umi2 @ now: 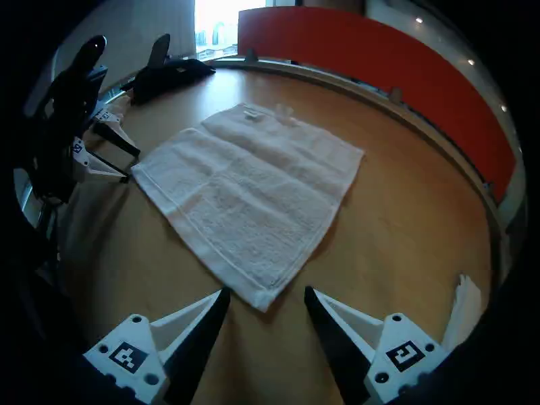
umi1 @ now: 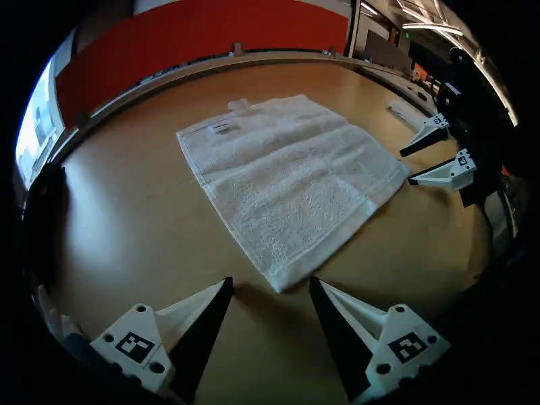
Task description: Fold towel
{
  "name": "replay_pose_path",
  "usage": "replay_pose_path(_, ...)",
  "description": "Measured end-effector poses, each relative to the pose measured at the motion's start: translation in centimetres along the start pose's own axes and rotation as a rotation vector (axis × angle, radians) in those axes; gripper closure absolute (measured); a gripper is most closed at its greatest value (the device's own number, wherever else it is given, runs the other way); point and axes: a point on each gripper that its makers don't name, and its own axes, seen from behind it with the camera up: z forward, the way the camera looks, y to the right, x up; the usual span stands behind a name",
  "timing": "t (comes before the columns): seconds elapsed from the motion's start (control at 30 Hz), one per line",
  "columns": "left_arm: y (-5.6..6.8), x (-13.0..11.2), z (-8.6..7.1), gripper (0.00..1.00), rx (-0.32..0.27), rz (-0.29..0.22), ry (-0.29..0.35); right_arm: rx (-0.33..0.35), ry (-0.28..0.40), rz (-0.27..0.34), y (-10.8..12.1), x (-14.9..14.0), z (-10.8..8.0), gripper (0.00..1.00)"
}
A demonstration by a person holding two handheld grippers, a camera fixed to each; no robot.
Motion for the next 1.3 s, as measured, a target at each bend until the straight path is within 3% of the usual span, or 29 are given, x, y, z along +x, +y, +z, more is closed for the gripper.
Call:
replay_pose_path(0.2,0.2,-0.1,0.1,0.23,0.005,0.034,-0.009,0.020,-0.001,0.003,-0.4,-0.2,0.1,0.30)
replay_pose_path(0.5,0.6,-0.1,0.4,0.37,0.007,0.062,-0.020,0.033,-0.001,0.007,-0.5,-0.2,0.2,0.37)
replay_pose_path(0.67,0.9,0.0,0.5,0.50,0.002,0.071,-0.023,0.038,-0.002,0.004,-0.6,-0.2,0.1,0.40)
replay_pose_path(0.8,1.4,0.0,0.5,0.63,-0.006,0.078,-0.025,0.043,-0.005,-0.001,-0.7,-0.2,0.0,0.53)
replay_pose_path(0.97,1.2,0.2,0.5,0.84,0.004,0.064,-0.025,0.046,-0.009,-0.009,-1.0,-0.2,0.0,0.70)
replay_pose_path(1.03,1.1,0.3,0.5,0.88,0.004,0.052,-0.026,0.042,-0.003,-0.003,-1.0,-0.1,0.0,0.76)
replay_pose_path(1.3,1.1,0.5,0.4,0.90,-0.002,0.014,-0.021,0.036,0.012,0.019,-0.7,0.3,-0.4,0.87)
